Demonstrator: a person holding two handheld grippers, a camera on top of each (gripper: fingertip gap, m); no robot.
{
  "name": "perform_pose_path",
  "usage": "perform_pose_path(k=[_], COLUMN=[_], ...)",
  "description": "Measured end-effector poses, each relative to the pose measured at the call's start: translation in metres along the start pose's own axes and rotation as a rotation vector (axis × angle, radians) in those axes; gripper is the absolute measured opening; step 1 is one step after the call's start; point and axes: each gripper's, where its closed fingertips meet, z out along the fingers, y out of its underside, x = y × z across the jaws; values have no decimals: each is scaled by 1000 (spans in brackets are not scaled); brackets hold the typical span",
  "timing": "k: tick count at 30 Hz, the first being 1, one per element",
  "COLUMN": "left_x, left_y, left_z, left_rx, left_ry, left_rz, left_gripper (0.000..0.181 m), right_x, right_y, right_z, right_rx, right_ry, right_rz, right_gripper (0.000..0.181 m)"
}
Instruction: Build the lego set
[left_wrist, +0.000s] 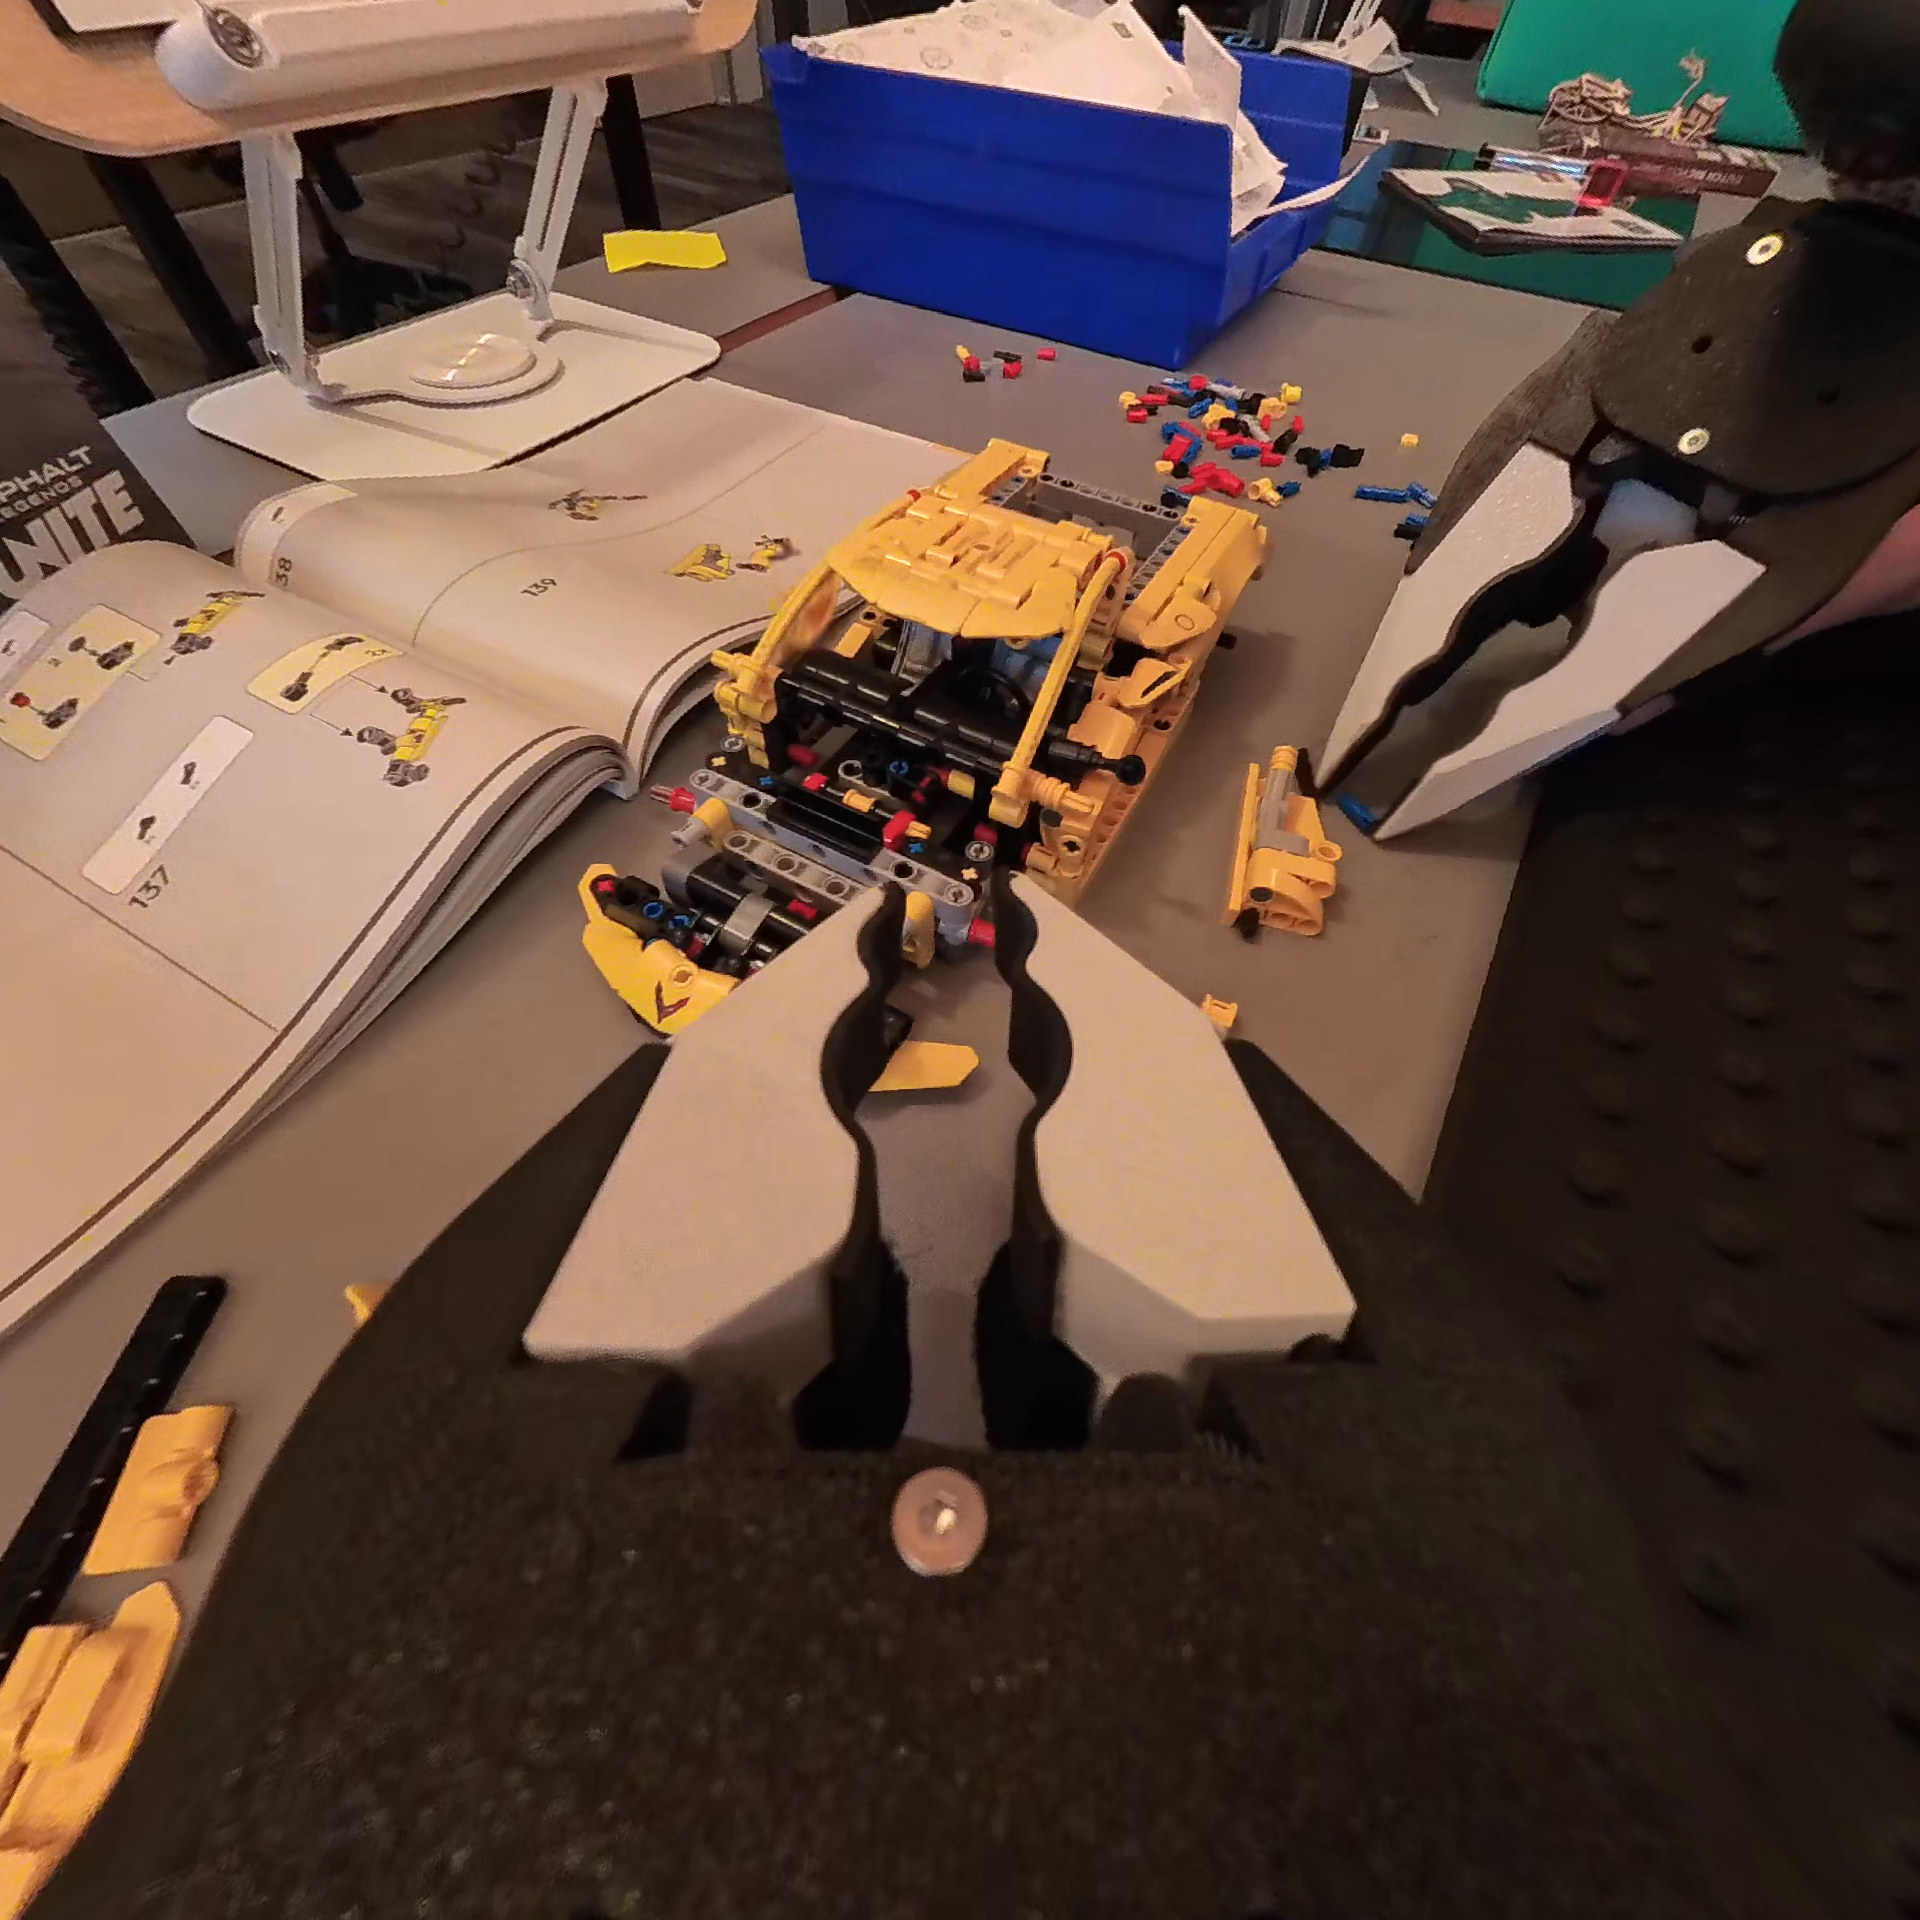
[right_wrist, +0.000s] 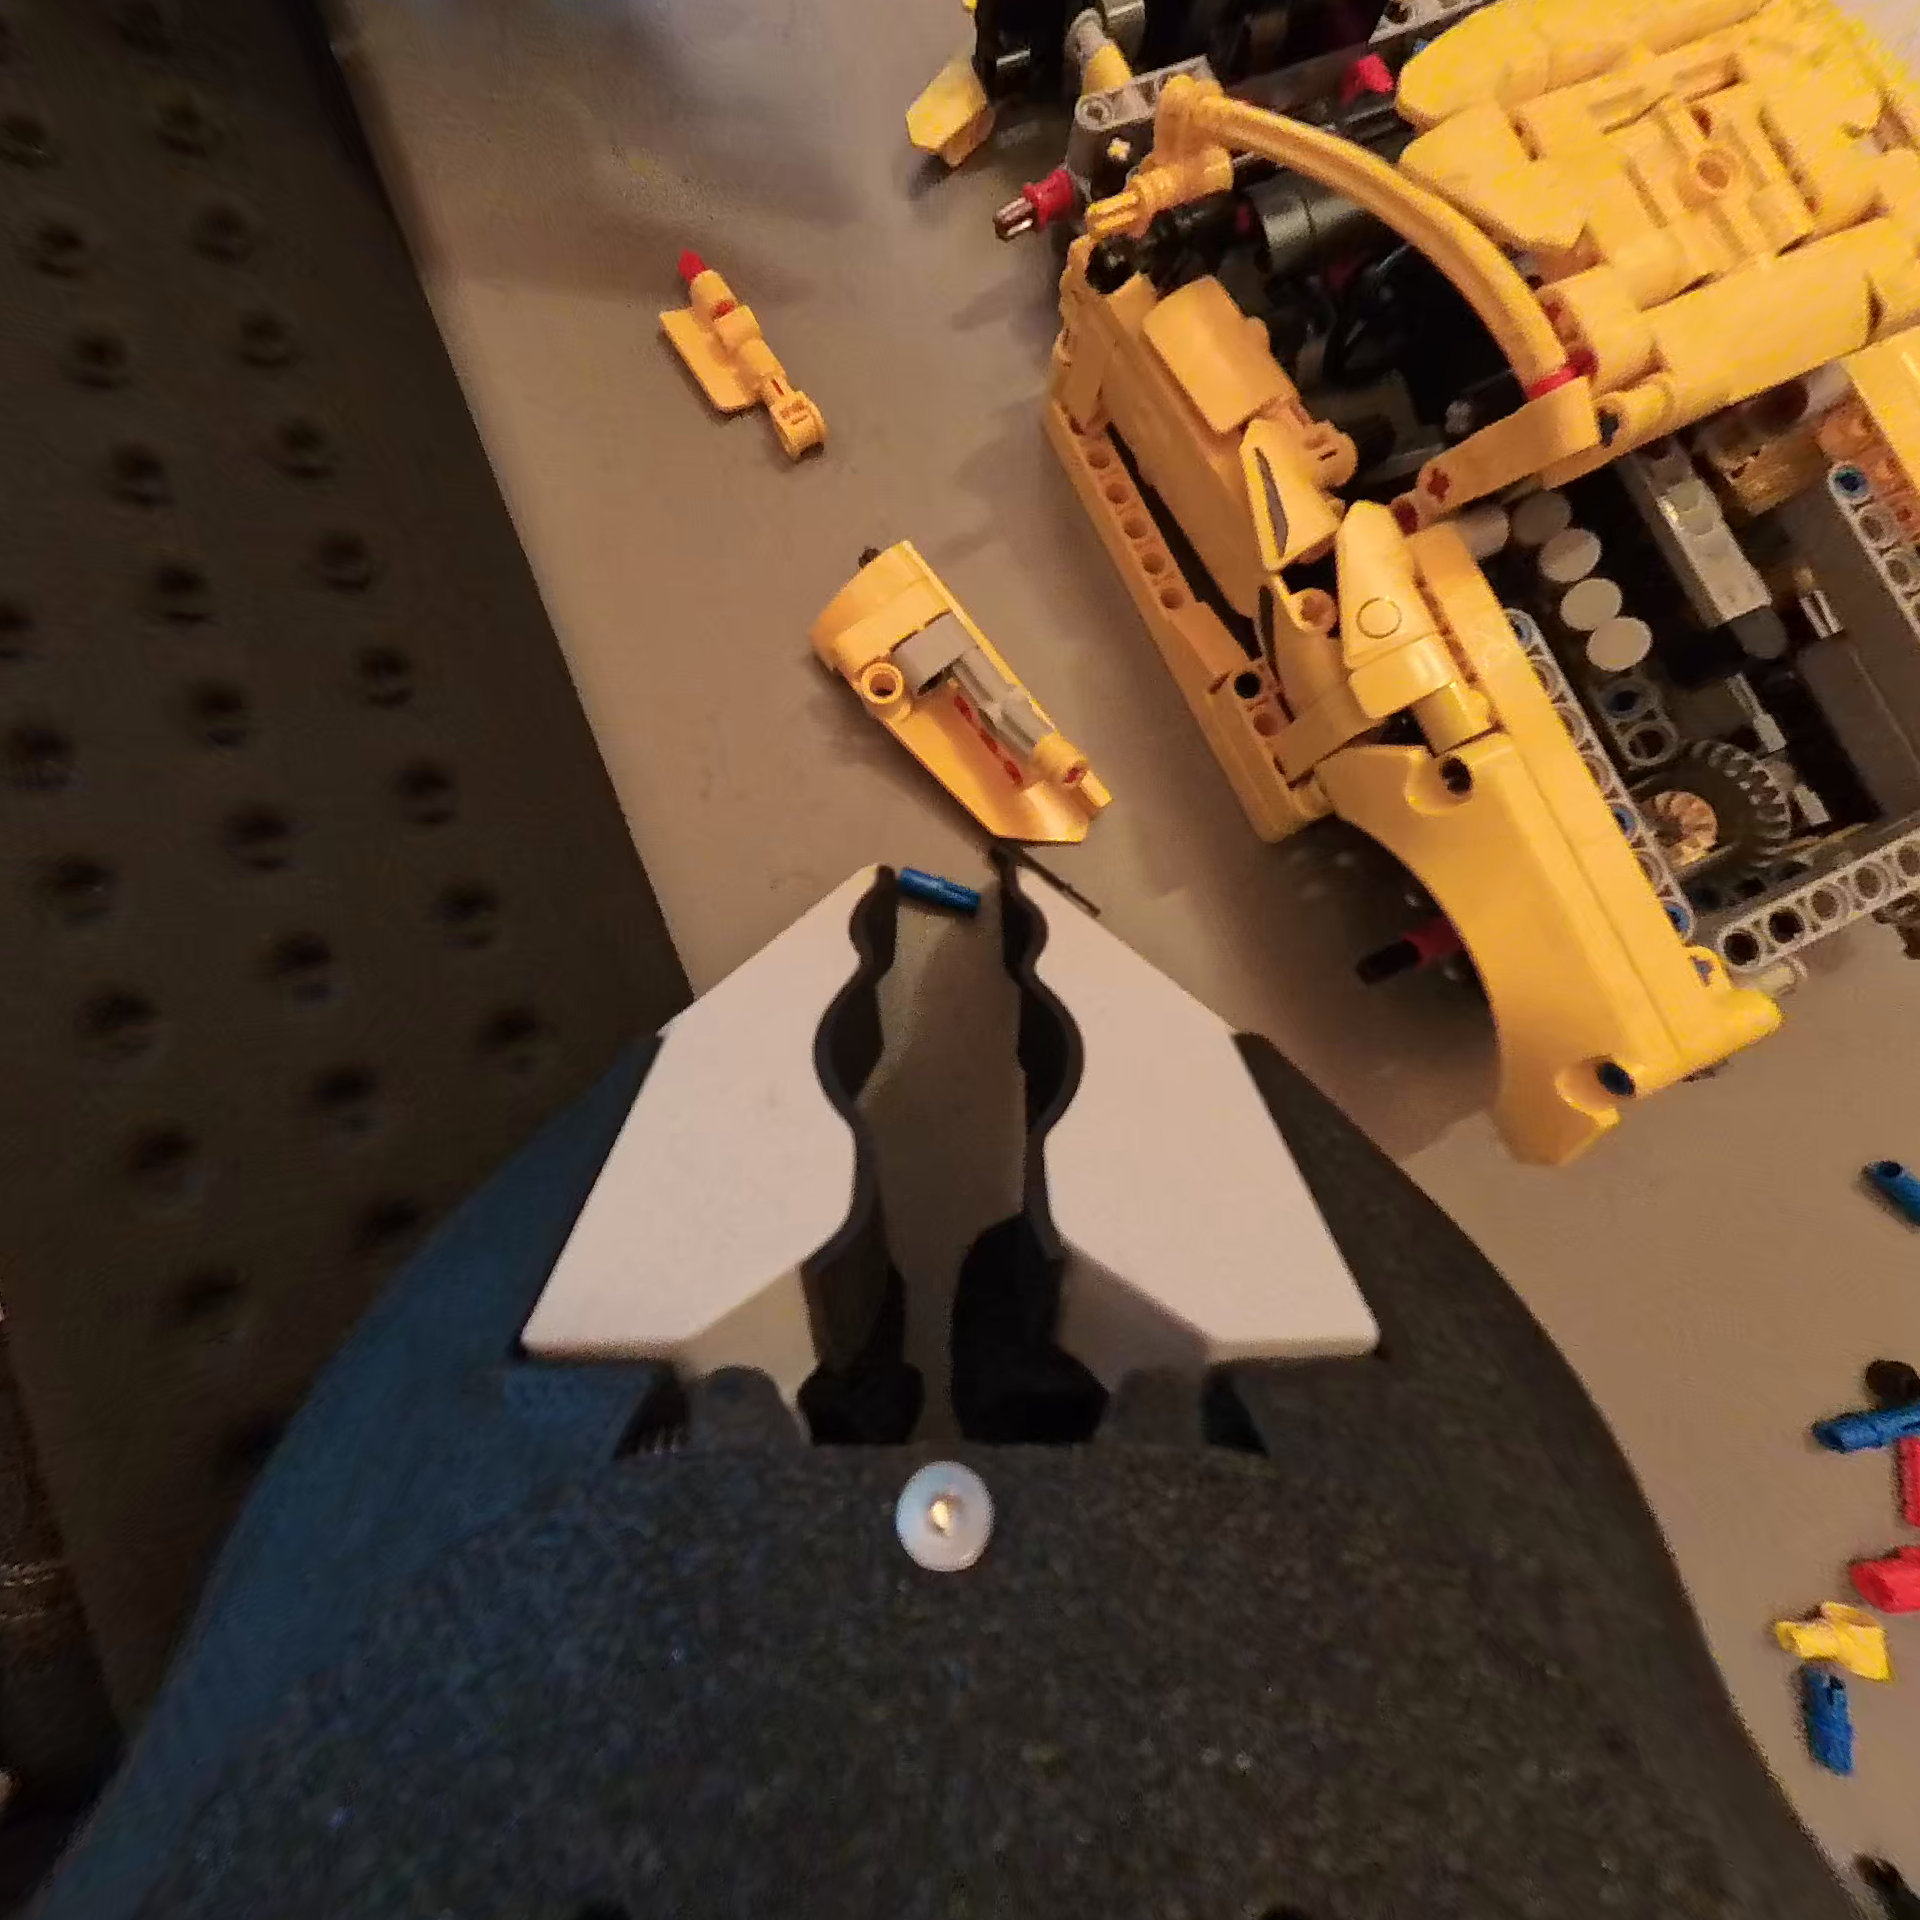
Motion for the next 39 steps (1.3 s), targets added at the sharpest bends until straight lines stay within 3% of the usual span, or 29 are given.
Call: perform_pose_path(k=[3,10,13,19,31,39], left_x=[1,-2,-5,-24,-59,-81], left_y=[-1,-1,-1,1,-2,-1], left_z=[0,-3,-8,-26,-39,-49], left_rx=[4,7,21,61,121,157], left_ry=[2,-4,-20,-97,-200,-268], left_rz=[2,-13,-32,-106,-250,-333], left_gripper=[16,16,16,16,16,16], right_x=[3,35,49,34,59,67], right_y=[-2,-47,-64,-85,-78,-79], right_z=[-9,-49,-49,-37,-39,-39], right_rx=[23,234,320,555,565,587], right_ry=[6,61,80,-18,64,26], right_rz=[9,91,116,154,162,197], right_gripper=[23,23,23,26,20,18])
